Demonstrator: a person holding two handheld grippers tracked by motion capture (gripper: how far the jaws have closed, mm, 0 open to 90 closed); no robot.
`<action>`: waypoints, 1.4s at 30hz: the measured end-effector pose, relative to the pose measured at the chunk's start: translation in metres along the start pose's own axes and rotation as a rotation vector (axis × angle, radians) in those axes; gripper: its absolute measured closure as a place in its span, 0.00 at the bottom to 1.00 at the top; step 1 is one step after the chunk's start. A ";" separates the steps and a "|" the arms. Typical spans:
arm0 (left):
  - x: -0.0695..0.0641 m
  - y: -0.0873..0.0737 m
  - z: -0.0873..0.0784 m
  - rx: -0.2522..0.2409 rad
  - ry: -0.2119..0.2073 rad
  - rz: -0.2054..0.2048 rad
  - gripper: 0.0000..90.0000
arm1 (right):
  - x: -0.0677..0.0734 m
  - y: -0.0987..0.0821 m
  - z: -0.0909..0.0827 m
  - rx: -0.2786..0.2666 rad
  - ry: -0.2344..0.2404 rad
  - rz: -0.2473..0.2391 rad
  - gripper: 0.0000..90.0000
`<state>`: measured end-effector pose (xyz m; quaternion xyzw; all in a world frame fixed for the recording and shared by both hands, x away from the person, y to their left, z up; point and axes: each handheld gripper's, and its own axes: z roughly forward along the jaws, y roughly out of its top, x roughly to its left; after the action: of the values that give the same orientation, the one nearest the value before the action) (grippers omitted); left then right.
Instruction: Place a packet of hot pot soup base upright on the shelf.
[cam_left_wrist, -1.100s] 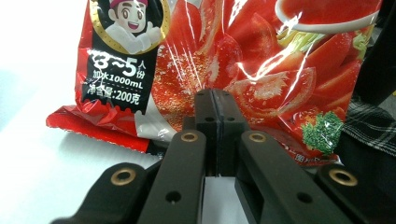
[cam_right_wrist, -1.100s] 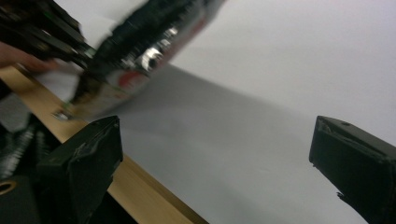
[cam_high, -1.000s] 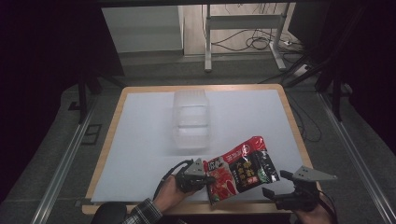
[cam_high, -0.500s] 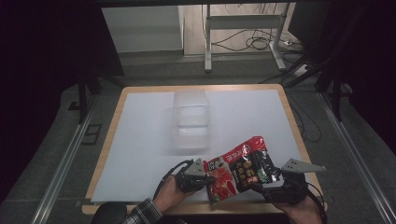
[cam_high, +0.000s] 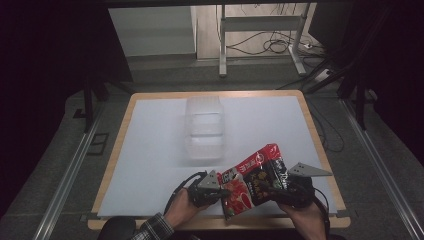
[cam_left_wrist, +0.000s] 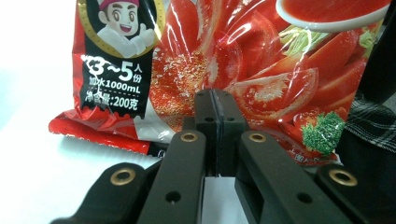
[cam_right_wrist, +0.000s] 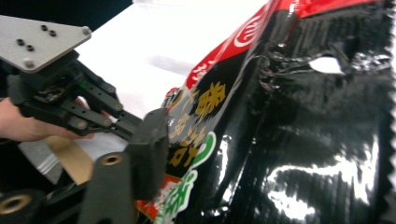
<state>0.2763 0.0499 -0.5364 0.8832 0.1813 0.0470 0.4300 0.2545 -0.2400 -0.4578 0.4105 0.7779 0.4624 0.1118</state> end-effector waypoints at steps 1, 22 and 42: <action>-0.001 0.000 0.000 -0.007 0.001 -0.007 1.00 | 0.001 0.000 0.000 0.001 -0.013 0.001 0.61; -0.006 0.001 -0.030 -0.062 0.080 0.025 0.55 | -0.011 0.037 -0.012 -0.106 0.035 0.054 0.84; -0.010 -0.015 -0.049 -0.057 0.148 -0.050 0.15 | -0.027 0.069 -0.020 -0.111 0.053 0.037 0.84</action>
<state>0.2510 0.0911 -0.5166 0.8600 0.2329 0.1065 0.4415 0.2977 -0.2569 -0.3967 0.4056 0.7458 0.5178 0.1051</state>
